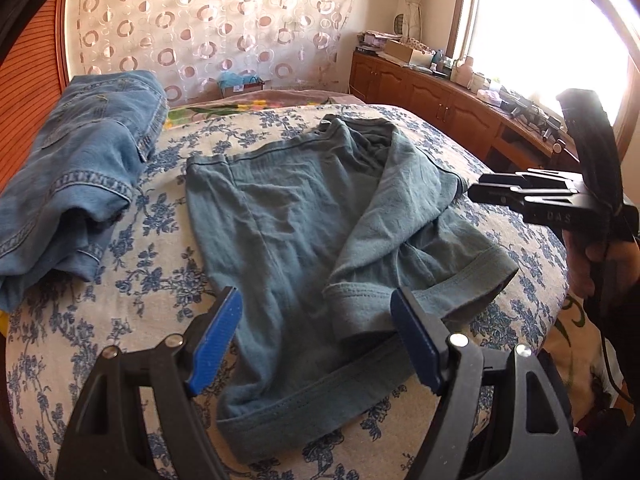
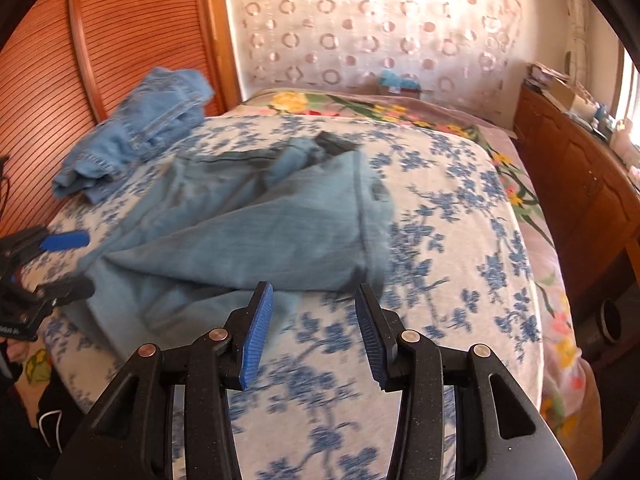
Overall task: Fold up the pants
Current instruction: 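Lay the lifted shorts edge over the shorts and open the right gripper, then close the left gripper on the cuffed hem of the shorts leg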
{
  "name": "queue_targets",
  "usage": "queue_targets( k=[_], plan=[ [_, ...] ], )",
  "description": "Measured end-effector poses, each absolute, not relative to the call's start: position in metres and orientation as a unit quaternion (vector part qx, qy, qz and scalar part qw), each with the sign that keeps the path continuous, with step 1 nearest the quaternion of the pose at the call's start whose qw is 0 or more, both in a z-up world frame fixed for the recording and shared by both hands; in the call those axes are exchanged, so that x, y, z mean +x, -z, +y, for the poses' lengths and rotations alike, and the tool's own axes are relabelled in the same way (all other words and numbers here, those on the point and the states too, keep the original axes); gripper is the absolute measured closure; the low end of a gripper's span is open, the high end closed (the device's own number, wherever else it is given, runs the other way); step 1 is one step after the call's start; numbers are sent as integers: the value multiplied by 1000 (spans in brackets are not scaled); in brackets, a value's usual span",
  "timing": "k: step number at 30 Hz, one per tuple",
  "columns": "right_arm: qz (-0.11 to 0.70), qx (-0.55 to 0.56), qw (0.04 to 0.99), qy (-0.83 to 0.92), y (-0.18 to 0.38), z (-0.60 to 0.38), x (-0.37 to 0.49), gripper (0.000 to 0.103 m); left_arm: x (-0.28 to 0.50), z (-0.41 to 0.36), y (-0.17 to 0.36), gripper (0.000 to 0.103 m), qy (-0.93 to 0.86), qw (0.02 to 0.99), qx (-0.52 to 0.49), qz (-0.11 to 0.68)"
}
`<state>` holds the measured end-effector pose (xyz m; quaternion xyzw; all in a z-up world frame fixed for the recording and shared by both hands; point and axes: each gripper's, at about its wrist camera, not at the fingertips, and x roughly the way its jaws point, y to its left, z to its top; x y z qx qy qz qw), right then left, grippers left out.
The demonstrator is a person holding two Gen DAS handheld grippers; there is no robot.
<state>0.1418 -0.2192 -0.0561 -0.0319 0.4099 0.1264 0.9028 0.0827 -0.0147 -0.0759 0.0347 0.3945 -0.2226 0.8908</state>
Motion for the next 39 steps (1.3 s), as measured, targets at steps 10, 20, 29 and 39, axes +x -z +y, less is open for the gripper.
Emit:
queue_targets(
  k=[10,20,29,39],
  plan=[
    [437,-40,890,-126,75,-229,167,60,85,-19,84,43,231,886,30,401],
    [433,-24,889,-146,78,-234,171,96,82,-21,86,65,229,889,34,395],
    [402,-36,902,-155,53,-225,178,100,72,-15,76,79,245,893,21,378],
    [378,-54,910,-161,30,-208,185,100,68,-11,75,80,252,890,18,378]
  ],
)
